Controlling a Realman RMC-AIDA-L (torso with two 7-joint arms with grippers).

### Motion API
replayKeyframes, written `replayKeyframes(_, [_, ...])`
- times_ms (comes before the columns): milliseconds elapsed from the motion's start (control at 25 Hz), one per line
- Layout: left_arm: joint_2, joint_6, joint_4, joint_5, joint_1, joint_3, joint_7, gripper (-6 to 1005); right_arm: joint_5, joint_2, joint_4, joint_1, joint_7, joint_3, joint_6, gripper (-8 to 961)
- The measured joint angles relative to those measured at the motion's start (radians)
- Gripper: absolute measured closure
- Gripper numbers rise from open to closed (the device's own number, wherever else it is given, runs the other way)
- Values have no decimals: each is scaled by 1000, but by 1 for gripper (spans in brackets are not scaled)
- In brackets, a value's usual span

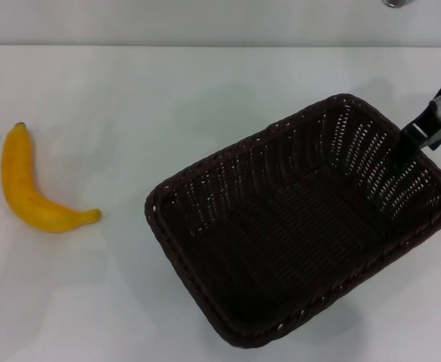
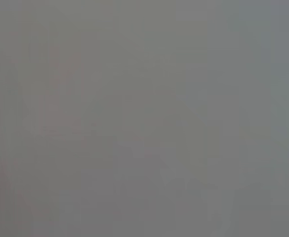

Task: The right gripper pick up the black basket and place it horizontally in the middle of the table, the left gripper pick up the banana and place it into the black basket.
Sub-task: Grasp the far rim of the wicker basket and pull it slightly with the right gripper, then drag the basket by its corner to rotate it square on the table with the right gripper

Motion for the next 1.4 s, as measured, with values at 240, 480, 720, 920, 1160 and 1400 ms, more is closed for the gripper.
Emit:
replayKeyframes(240, [5, 22, 51, 16, -11, 14, 3, 170, 8, 7, 27, 7, 63, 0, -22, 228])
replayKeyframes(480, [13, 48, 127, 10, 0, -4, 4, 170, 75, 15, 18, -3, 184, -46, -24, 416])
replayKeyframes(720, [32, 42, 176, 7, 8, -23, 7, 169, 100, 14, -7, -12, 328, -68, -41, 695])
replayKeyframes(920, [36, 35, 199, 7, 8, -72, 28, 169, 100, 8, -50, -41, 466, -39, -43, 753])
replayKeyframes(1160, [37, 34, 206, 2, -14, -122, 66, 169, 105, 6, -171, -129, 652, -8, -6, 764])
replayKeyframes(1400, [55, 60, 204, 13, -48, -138, 70, 170, 150, 10, -269, -202, 757, -35, 12, 770])
